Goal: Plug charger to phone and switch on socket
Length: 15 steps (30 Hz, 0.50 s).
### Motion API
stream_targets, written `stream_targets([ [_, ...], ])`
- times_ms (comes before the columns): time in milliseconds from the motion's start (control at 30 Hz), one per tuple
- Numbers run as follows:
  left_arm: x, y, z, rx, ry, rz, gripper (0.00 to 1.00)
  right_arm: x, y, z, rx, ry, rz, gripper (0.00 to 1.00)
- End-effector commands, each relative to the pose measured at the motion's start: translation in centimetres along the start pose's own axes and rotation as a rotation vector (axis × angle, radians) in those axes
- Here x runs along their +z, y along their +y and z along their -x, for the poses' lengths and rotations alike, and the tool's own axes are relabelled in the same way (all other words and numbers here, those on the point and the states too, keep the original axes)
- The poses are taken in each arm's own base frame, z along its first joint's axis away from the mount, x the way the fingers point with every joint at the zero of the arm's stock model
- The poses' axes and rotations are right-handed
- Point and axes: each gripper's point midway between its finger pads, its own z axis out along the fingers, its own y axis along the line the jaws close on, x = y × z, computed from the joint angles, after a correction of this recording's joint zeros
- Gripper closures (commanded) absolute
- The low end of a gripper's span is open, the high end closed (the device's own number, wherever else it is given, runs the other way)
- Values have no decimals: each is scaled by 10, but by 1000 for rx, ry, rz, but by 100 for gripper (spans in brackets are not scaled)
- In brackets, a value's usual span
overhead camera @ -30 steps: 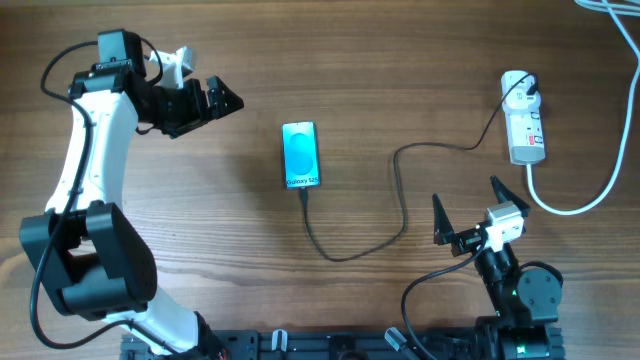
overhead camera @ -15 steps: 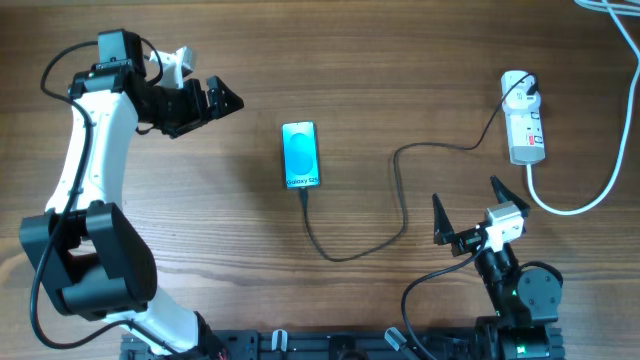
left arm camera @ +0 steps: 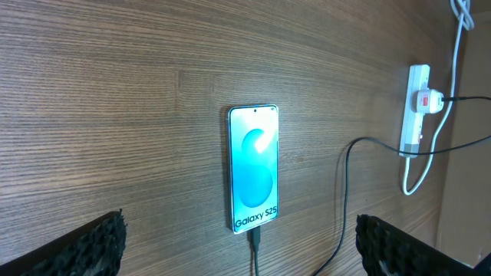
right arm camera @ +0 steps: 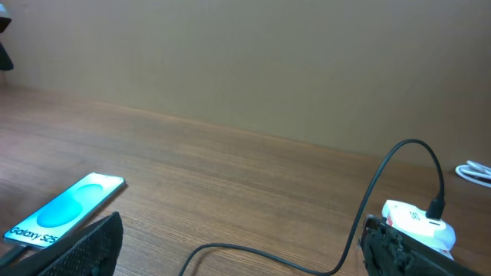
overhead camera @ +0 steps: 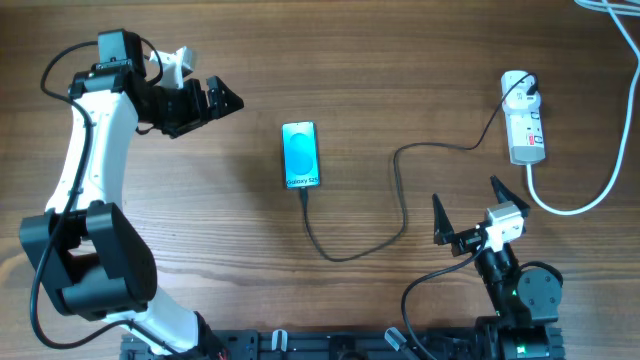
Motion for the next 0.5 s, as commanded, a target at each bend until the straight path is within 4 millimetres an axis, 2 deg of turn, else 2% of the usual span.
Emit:
stream_targets([
  [0, -3, -1, 1, 7, -8, 0, 0, -1, -1, 3, -12, -14, -12, 0],
  [300, -7, -4, 1, 15, -19, -1, 0, -1, -1, 3, -12, -14, -12, 0],
  [467, -22, -11, 5, 70, -65, 25, 0, -1, -1, 3, -12, -14, -12, 0],
])
